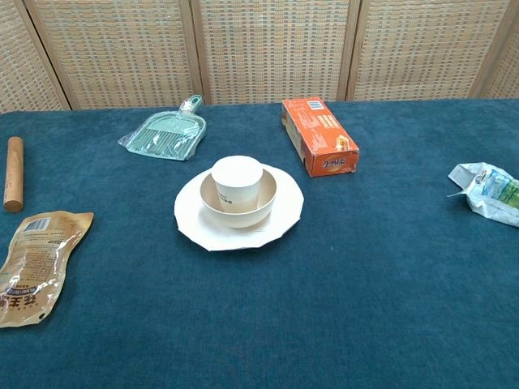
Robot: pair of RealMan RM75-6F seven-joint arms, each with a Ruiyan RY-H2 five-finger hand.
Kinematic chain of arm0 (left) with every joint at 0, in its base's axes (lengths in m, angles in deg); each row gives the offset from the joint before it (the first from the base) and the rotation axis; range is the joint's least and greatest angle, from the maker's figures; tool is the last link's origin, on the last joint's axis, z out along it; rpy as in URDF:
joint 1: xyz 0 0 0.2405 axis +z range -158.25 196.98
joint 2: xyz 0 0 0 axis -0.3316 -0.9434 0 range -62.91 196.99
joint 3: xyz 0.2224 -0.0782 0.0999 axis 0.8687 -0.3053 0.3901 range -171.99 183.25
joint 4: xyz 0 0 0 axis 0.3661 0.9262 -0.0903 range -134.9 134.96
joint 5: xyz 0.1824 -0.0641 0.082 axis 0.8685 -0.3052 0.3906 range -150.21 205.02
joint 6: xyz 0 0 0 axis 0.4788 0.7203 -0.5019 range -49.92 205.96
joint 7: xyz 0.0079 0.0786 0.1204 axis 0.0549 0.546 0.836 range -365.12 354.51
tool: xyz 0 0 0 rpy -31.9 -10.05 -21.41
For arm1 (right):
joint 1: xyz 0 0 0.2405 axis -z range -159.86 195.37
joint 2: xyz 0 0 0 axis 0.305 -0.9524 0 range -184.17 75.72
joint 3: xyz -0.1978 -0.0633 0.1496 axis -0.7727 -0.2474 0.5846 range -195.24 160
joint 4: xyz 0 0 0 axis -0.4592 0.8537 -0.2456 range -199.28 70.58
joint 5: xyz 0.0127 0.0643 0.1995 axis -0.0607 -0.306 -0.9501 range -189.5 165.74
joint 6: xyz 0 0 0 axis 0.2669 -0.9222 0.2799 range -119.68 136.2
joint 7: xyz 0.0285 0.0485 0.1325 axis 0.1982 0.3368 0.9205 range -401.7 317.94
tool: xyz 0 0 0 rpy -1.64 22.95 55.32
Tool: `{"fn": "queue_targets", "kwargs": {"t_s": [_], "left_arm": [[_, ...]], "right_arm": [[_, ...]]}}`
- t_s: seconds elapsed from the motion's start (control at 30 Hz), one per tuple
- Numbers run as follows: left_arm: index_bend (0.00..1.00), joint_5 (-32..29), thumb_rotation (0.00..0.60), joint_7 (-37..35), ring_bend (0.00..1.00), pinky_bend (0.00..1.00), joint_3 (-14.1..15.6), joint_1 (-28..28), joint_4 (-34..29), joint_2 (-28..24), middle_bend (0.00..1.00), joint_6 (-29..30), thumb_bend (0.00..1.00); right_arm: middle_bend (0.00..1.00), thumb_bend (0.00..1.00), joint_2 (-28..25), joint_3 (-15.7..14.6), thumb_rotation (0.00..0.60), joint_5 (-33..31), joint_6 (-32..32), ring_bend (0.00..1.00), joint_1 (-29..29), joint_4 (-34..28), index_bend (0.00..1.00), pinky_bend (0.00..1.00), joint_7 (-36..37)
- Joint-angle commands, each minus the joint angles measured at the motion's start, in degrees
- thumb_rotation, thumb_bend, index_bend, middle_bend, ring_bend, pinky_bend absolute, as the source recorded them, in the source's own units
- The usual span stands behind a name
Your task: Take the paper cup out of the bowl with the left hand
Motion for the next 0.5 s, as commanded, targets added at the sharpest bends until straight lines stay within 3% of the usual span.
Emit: {"fn": "queue_targets", "kwargs": {"t_s": [0.03,0.5], "left_arm": [[0.0,0.1,0.6,0.1,0.0,0.0,0.1,0.1,-0.1,0.0,0.0,0.1,0.04],[0.0,-0.5,0.6,1.2,0.0,0.0,-1.0,-1.7,-1.1,0.3,0.0,-2.0,0.04]], "right_arm": [[0.0,0.13,0.0,-0.1,0.6,0.1,-0.1,0.0,0.1,0.0,0.0,0.0,0.0],[0.0,0.13,-0.4,0.5,0.6,-0.7,0.0,0.0,-0.1,0.0,0.0,0.0,0.9]]}}
